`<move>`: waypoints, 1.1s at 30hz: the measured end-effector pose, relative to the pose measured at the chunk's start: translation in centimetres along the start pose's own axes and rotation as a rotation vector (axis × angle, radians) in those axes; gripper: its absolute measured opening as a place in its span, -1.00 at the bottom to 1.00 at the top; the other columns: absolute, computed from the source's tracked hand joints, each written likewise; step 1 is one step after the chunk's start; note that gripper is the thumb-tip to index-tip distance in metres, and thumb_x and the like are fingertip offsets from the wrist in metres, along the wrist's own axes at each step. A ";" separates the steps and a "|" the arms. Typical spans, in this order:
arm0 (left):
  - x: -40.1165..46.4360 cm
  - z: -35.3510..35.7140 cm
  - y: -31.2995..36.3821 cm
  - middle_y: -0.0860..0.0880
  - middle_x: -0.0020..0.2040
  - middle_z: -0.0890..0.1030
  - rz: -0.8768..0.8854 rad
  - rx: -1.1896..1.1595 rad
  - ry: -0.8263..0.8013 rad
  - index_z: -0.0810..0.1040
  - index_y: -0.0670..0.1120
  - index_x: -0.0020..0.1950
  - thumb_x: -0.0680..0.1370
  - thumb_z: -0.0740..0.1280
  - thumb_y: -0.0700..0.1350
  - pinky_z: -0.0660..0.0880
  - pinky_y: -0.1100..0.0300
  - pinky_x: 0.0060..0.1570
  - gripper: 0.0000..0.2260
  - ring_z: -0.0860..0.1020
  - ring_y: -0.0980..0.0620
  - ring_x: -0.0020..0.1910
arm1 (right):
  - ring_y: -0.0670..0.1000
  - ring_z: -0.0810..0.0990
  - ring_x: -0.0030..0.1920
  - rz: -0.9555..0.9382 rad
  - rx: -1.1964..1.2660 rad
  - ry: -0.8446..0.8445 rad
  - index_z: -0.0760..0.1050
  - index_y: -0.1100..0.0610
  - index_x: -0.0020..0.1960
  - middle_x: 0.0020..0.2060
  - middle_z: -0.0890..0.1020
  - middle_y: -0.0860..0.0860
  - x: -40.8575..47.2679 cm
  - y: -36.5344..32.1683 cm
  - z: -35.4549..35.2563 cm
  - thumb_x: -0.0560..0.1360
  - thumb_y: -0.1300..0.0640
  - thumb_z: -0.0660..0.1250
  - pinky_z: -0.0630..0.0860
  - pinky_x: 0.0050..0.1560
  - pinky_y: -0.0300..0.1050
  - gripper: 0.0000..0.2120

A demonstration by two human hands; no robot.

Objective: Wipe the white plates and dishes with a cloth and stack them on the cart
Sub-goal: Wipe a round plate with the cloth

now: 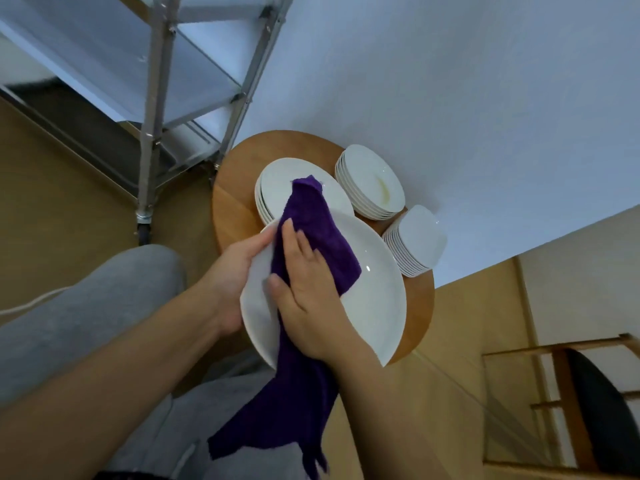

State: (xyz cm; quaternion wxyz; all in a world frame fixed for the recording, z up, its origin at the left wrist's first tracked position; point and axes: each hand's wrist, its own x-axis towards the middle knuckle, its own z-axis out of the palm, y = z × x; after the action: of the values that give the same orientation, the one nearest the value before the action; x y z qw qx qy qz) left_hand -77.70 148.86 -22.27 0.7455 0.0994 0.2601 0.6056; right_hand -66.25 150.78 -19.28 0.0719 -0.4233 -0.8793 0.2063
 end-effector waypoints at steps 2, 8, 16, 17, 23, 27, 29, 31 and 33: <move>-0.1 0.2 -0.1 -0.06 -0.20 0.70 0.002 0.027 0.024 0.71 0.09 -0.20 0.53 0.17 0.11 0.58 0.14 -0.39 -0.67 0.68 -0.01 -0.25 | -0.50 -0.33 0.30 0.014 -0.057 0.033 -0.32 -0.21 0.43 0.53 -0.02 -0.11 0.6 1.1 -0.2 0.57 -0.07 -0.08 -0.39 0.29 -0.47 -0.45; -0.4 0.4 0.7 -0.01 -0.17 0.71 0.116 0.041 0.153 0.54 0.08 0.02 0.57 0.18 0.09 0.60 0.10 -0.34 -0.82 0.68 -0.02 -0.23 | -0.23 -0.41 0.40 0.179 -0.309 0.141 -0.49 -0.14 0.37 0.50 -0.29 -0.14 0.7 5.0 -1.4 0.53 -0.19 -0.24 -0.45 0.36 -0.24 -0.46; -0.1 0.3 -0.3 0.02 -0.18 0.70 0.163 -0.056 0.206 0.60 0.13 -0.09 0.56 0.19 0.10 0.58 0.10 -0.40 -0.80 0.68 -0.02 -0.25 | -0.11 -0.33 0.47 0.489 -0.138 0.066 -0.43 0.06 0.47 0.49 -0.35 -0.03 -3.1 2.7 0.2 0.56 -0.25 -0.21 -0.39 0.35 -0.22 -0.33; 0.0 0.3 -0.4 0.02 -0.19 0.71 0.172 -0.067 0.209 0.63 0.13 -0.14 0.56 0.19 0.10 0.58 0.10 -0.41 -0.77 0.67 -0.01 -0.26 | -0.09 -0.30 0.48 0.501 -0.074 0.063 -0.43 0.05 0.48 0.49 -0.35 -0.05 -3.7 1.9 0.8 0.58 -0.23 -0.15 -0.35 0.36 -0.22 -0.32; -0.1 0.0 -1.0 -0.02 -0.25 0.70 0.164 -0.130 0.213 0.68 0.06 -0.20 0.56 0.18 0.09 0.57 0.10 -0.44 -0.68 0.67 -0.03 -0.33 | -0.09 0.41 0.25 0.268 0.061 0.138 -0.22 -0.08 0.52 0.35 0.38 -0.09 -5.5 -2.4 4.5 0.57 -0.16 0.07 0.35 0.33 -0.14 -0.34; 0.0 0.3 -0.9 -0.08 -0.25 0.70 0.084 -0.174 0.163 0.59 -0.02 -0.04 0.56 0.17 0.10 0.61 0.06 -0.37 -0.73 0.67 -0.05 -0.33 | -0.24 0.46 -0.04 0.332 0.197 0.117 0.25 -0.12 0.42 0.11 0.49 -0.20 -5.1 -2.0 3.2 0.59 -0.02 0.14 0.40 0.02 -0.44 -0.61; 0.2 0.8 -0.7 -0.11 -0.20 0.70 0.054 -0.193 0.109 0.66 -0.06 -0.13 0.56 0.17 0.09 0.61 0.04 -0.34 -0.66 0.67 -0.08 -0.30 | -0.32 0.52 -0.14 0.442 0.521 0.295 0.46 -0.08 0.16 -0.08 0.57 -0.21 -4.7 -1.5 1.7 0.58 0.12 0.20 0.42 -0.20 -0.53 -0.81; 0.3 1.1 -0.5 -0.10 -0.18 0.70 0.056 -0.173 0.055 0.70 -0.02 -0.20 0.53 0.21 0.08 0.61 0.04 -0.35 -0.67 0.68 -0.08 -0.27 | -0.32 0.57 -0.22 0.576 0.811 0.636 0.49 -0.09 0.01 -0.27 0.61 -0.19 -4.6 -1.0 0.5 0.59 0.07 0.18 0.45 -0.34 -0.48 -0.88; 0.1 1.2 -0.4 -0.08 -0.20 0.70 0.076 -0.144 0.017 0.69 0.01 -0.13 0.43 0.27 0.07 0.61 0.07 -0.36 -0.77 0.68 -0.07 -0.26 | -0.23 0.62 -0.24 0.630 1.041 0.951 0.48 -0.12 0.02 -0.27 0.64 -0.19 -4.1 -0.8 -0.1 0.59 -0.05 0.14 0.50 -0.36 -0.39 -0.86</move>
State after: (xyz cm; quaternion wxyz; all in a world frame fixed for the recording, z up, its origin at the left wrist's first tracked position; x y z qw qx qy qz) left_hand -76.76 149.08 -21.44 0.7251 0.0502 0.2183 0.6512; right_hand -64.16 147.17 -18.65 0.5696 -0.6084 -0.3814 0.3999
